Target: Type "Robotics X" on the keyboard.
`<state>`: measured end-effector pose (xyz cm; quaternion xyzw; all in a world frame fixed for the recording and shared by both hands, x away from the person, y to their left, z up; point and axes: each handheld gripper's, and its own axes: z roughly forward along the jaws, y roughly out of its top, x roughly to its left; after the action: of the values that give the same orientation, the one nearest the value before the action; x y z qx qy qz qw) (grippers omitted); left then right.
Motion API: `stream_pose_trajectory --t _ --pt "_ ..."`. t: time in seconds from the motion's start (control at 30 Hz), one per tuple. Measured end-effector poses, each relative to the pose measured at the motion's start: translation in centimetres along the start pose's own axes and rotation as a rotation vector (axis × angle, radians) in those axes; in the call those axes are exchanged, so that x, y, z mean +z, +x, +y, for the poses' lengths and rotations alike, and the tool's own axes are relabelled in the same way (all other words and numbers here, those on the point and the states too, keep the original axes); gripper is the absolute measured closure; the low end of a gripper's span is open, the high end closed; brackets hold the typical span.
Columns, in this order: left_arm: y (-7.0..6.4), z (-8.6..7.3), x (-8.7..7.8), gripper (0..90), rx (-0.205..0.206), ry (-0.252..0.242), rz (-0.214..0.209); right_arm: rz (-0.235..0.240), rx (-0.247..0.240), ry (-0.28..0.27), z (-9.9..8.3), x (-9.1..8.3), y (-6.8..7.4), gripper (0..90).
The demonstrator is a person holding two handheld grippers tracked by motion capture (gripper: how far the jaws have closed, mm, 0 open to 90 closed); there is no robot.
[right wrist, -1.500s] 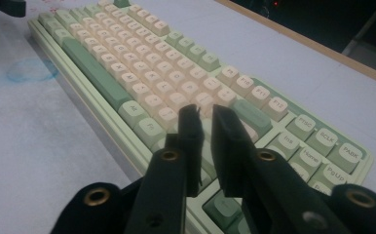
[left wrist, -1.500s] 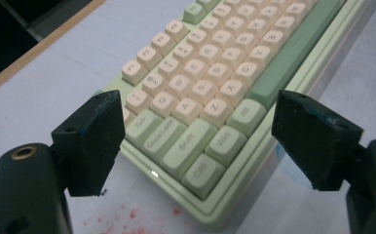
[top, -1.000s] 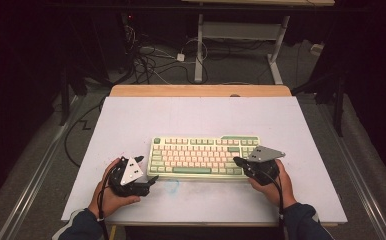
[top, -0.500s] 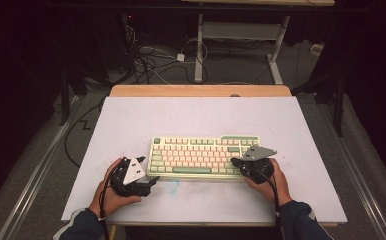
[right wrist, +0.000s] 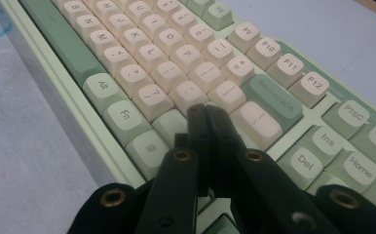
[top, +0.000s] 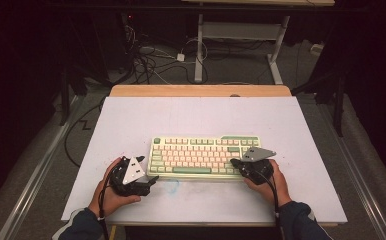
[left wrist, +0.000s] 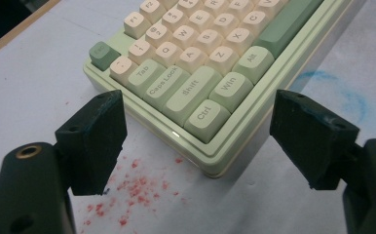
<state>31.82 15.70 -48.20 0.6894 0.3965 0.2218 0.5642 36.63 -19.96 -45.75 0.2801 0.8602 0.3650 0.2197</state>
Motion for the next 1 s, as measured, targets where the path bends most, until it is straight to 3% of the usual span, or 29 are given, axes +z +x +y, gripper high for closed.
stream_pose_trajectory --t 0.17,0.27,0.37,0.43,0.47,0.63,1.0 --pt "0.1 0.2 -0.1 25.3 -0.011 0.009 0.006 0.003 0.004 -0.002 -0.1 0.0 0.0 90.0" --pt "0.4 0.6 -0.1 34.7 -0.031 0.025 0.025 0.001 0.005 -0.004 -0.1 0.0 0.0 90.0" --pt "0.7 1.2 -0.4 45.8 -0.063 0.026 0.020 0.000 0.003 -0.008 -0.2 0.0 0.0 90.0" --pt "0.8 1.3 -0.5 58.3 -0.070 0.030 0.012 -0.002 0.003 -0.008 -0.2 0.0 0.0 90.0" --pt "1.0 1.7 -0.8 64.0 -0.099 0.036 -0.018 -0.002 0.004 -0.009 -0.2 0.0 0.0 90.0" --pt "1.1 2.5 -1.1 86.1 -0.119 0.021 -0.026 -0.007 0.008 -0.008 -0.2 0.0 0.1 90.0" --pt "1.1 4.0 -0.5 87.1 -0.137 0.012 -0.035 -0.008 0.014 -0.010 -0.2 0.0 0.1 90.0"
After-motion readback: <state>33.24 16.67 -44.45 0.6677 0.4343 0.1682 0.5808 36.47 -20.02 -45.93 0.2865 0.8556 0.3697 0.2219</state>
